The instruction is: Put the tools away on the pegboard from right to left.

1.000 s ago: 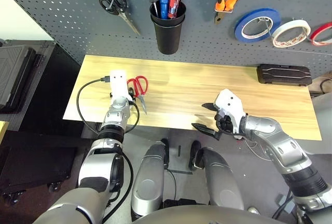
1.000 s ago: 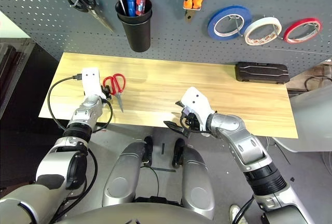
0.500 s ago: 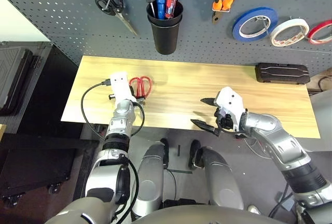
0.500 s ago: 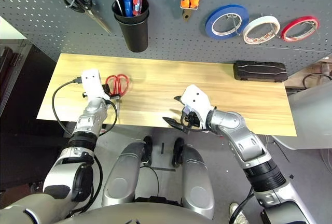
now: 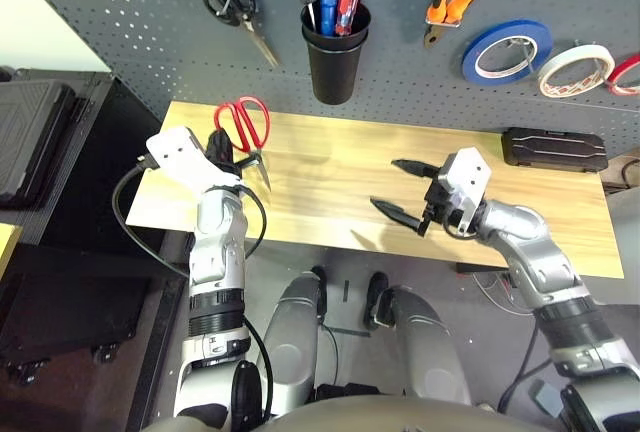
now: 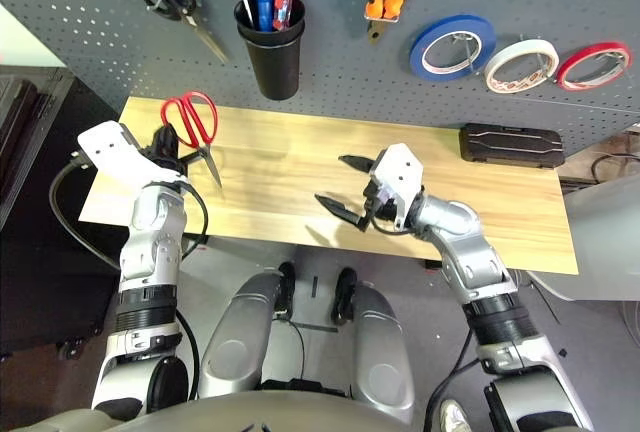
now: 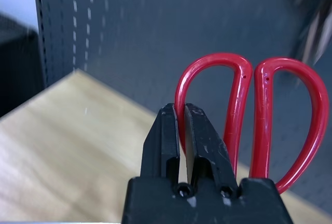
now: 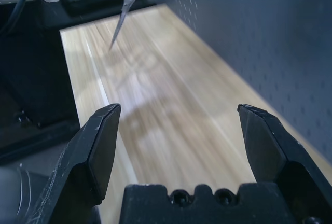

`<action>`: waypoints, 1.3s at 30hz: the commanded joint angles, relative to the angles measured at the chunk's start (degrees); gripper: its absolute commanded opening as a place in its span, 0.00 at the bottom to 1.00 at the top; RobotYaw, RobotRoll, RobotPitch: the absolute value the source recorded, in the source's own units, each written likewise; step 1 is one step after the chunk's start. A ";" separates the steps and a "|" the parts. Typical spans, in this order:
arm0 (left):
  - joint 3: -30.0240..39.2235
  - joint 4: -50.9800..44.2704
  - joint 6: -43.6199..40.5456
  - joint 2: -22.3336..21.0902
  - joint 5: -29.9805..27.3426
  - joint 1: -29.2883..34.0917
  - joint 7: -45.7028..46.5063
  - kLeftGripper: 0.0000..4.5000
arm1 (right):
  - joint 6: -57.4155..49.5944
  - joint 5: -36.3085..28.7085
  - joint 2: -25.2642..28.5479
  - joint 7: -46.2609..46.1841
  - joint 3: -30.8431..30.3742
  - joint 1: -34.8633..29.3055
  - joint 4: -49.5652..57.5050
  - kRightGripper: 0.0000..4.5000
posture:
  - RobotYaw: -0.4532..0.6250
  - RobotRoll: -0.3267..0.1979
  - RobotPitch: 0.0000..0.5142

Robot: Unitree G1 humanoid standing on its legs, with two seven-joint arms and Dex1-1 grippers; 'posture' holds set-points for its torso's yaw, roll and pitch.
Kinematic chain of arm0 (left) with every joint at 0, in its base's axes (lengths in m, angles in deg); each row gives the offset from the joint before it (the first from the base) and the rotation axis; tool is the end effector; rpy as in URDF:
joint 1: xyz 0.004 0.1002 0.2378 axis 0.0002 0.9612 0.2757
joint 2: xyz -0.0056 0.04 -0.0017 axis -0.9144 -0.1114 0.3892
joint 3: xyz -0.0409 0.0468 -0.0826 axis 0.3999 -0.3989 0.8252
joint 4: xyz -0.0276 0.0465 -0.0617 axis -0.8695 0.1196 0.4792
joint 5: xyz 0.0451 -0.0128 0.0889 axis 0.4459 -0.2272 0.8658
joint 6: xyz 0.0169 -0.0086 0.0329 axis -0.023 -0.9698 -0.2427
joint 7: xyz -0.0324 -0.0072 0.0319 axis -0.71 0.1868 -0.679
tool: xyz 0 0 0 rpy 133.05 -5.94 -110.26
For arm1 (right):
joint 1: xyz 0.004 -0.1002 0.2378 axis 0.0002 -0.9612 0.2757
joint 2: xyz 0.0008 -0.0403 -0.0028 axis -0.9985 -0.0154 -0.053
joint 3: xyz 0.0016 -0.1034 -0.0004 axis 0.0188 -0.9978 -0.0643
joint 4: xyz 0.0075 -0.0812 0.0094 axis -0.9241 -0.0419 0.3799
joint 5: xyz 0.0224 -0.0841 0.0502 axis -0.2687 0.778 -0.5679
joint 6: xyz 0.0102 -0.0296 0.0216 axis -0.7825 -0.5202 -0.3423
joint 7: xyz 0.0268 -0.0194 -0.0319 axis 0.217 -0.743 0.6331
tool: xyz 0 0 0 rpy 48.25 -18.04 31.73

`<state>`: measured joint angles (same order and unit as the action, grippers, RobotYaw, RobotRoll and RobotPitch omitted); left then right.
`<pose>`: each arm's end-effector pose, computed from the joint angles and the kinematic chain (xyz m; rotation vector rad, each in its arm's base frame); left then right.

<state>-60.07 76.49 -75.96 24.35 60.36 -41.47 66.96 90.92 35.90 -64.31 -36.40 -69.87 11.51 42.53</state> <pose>0.2513 0.1840 0.1135 -0.3393 -0.2792 0.1927 0.2510 -0.1941 0.0948 -0.2083 -0.1701 1.0025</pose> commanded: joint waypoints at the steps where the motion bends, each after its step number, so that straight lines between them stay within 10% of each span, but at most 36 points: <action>1: 0.34 -5.21 -1.48 0.36 -4.02 1.01 -1.72 0.00 | 3.67 -1.18 -0.54 1.57 1.38 -0.32 -2.92 1.00 | 0.72 0.62 0.38; 39: 0.24 -1.79 -4.35 -4.16 -9.10 -12.25 -6.23 0.00 | 7.84 -7.10 -4.61 1.42 4.48 0.64 0.76 1.00 | 0.67 0.62 0.31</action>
<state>-59.75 73.89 -80.94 20.20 50.97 -53.47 61.34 98.33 29.15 -68.99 -34.84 -66.04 12.99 41.98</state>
